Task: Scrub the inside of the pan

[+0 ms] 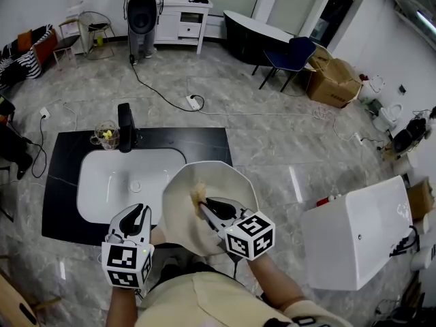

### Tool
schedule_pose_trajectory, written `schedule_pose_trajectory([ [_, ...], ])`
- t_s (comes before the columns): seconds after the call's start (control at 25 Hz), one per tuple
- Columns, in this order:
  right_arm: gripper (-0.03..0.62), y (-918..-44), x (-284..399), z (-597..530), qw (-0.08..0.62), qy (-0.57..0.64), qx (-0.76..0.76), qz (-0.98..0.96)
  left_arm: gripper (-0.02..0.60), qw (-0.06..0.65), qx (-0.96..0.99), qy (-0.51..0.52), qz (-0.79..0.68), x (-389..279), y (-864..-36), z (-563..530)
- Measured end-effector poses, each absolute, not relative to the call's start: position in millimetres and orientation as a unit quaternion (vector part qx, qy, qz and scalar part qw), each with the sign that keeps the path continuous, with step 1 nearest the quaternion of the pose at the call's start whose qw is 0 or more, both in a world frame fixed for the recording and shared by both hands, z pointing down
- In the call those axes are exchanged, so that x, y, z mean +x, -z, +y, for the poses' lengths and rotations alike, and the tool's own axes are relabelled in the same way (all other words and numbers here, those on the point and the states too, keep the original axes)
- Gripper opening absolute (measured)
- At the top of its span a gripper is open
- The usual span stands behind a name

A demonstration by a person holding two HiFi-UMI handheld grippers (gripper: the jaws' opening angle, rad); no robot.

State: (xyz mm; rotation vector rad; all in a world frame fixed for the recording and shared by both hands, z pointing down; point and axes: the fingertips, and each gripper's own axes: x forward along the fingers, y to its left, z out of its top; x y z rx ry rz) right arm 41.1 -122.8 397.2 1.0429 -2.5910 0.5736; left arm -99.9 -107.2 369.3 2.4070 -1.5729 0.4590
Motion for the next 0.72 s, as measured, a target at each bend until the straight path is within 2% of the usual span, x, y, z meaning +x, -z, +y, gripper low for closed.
schedule_pose_trajectory([
  [0.72, 0.060, -400.7, 43.1, -127.2, 0.144, -0.199, 0.364, -0.899, 0.054, 0.115, 0.826, -0.178, -0.522, -95.0, -375.6, -106.8],
])
